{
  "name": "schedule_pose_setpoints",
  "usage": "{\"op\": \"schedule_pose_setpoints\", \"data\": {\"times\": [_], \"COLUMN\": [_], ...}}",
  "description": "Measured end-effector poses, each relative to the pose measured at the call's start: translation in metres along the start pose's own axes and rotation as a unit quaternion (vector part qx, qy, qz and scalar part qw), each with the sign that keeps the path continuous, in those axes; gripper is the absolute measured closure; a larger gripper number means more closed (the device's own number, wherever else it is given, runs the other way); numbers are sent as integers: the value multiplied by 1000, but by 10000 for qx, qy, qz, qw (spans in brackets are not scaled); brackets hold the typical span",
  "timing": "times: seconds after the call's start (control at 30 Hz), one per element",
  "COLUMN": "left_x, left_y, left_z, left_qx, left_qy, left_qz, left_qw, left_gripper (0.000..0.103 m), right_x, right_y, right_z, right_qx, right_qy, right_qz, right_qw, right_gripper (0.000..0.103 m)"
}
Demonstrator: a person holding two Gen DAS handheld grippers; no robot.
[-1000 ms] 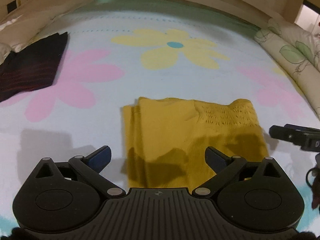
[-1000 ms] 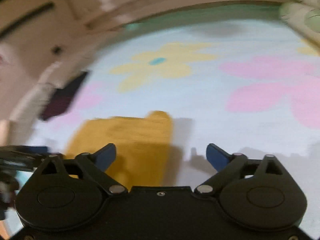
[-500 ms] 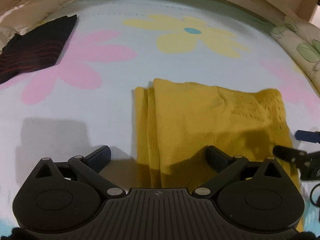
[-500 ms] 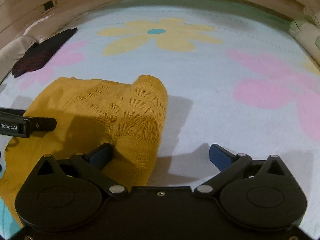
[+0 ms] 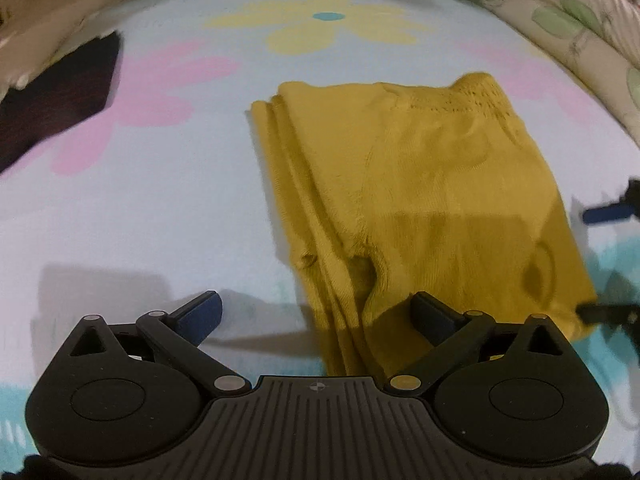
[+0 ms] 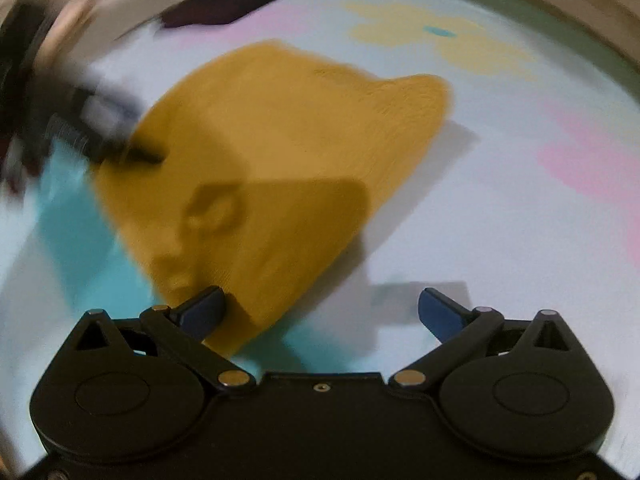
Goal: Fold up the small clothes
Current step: 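Open the right tool and withdraw from the folded dress, then grasp the dress edge with the left tool while the right tool grasps beside it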
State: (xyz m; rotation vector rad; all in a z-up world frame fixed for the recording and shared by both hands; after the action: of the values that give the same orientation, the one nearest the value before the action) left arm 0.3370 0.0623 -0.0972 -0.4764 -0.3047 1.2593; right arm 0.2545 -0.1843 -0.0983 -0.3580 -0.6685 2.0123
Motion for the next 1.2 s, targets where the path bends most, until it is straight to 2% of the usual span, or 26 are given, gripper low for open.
{"op": "schedule_pose_setpoints", "data": {"times": [0.1,0.17,0.3,0.4,0.5,0.6,0.77,0.8,0.9,1.0,1.13,1.2], "left_x": [5,6,5,0,-1,3,5,6,8,8,2,0], "left_y": [1,0,-8,-13,-22,-31,-38,-39,-44,-52,-62,-65], "left_z": [3,8,7,0,-6,-16,-23,-23,-26,-31,-38,-41], "left_qx": [3,-61,-99,-94,-149,-200,-270,-280,-345,-396,-535,-597], "left_qy": [92,309,853,918,831,845,923,948,1034,1065,980,974], "left_qz": [166,467,1164,1235,1235,1415,1423,1417,1509,1609,1417,1287], "left_qw": [9998,9984,9895,9880,9888,9861,9851,9850,9825,9804,9836,9851], "left_gripper": [1,1,1,1,1,1,1,1,1,1,1,1], "right_x": [-2,-8,-33,-53,-70,-88,-115,-117,-116,-110,-98,-97], "right_y": [-3,-6,-18,-24,-30,-33,-27,-27,-38,-49,-62,-64], "right_z": [5,10,18,19,12,1,-22,-26,-30,-41,-49,-50], "right_qx": [48,-42,-493,-799,-1025,-1200,-1436,-1465,-1509,-1510,-1456,-1483], "right_qy": [-32,-175,-549,-819,-1010,-1200,-1826,-1917,-2090,-2354,-2280,-2292], "right_qz": [4,-166,-1270,-2034,-2647,-3286,-4429,-4488,-4311,-4248,-3840,-3778], "right_qw": [10000,9997,9892,9724,9535,9291,8660,8605,8647,8610,8828,8847], "right_gripper": [0,0,0,0,0,0,0,0,0,0,0,0]}}
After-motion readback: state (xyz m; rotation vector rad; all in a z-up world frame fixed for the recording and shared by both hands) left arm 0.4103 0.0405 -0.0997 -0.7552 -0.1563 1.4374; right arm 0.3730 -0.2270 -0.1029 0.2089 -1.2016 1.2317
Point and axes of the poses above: each gripper's, at about its wrist camera, not at the fingertips, and z roughly against the way its jaws point, x to its left, y to its underside, the point moved 7 cm from there along -z, roughly the way its jaws point, and after that the axes turned 1 degree about -y, right-handed, at the moved point
